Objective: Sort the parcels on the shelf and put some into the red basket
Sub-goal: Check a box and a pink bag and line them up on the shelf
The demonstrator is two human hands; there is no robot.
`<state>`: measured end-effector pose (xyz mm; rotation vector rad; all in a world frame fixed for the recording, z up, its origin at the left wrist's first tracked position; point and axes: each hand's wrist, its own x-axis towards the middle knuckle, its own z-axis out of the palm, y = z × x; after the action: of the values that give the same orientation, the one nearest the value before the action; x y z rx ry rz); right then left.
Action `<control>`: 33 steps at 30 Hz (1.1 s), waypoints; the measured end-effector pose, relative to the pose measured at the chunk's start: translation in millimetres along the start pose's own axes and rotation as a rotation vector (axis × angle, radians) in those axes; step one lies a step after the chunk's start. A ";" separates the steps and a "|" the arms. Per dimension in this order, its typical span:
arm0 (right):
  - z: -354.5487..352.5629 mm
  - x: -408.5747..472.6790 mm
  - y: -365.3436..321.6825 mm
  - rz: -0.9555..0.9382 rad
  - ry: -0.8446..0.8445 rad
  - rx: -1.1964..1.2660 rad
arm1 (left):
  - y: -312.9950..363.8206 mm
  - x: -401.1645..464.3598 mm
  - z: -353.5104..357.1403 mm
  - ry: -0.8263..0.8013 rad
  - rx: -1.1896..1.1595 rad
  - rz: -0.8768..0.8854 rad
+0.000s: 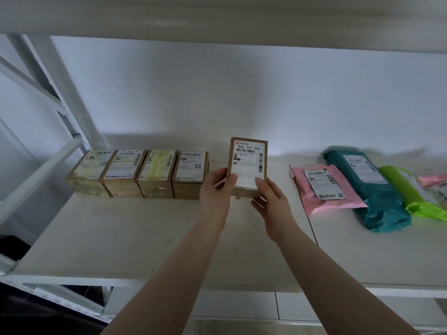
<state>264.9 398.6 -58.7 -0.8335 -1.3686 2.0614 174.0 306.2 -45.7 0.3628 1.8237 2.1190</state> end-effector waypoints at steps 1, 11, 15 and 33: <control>1.9 3.0 -0.3 0.022 0.004 0.000 | 0.0 3.2 -1.9 0.015 0.081 0.013; 31.8 36.7 2.6 0.228 0.101 -0.047 | 2.1 68.2 -43.5 0.277 0.929 0.285; 39.8 47.9 8.9 0.230 0.103 -0.126 | -10.0 80.3 -51.4 0.175 1.167 0.201; 55.6 54.1 16.4 0.179 0.096 -0.496 | -31.2 82.7 -57.6 0.170 1.231 0.226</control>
<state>186.2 397.4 -68.5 -1.2808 -1.8401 1.7958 78.0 291.2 -86.6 0.6705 3.1033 0.8528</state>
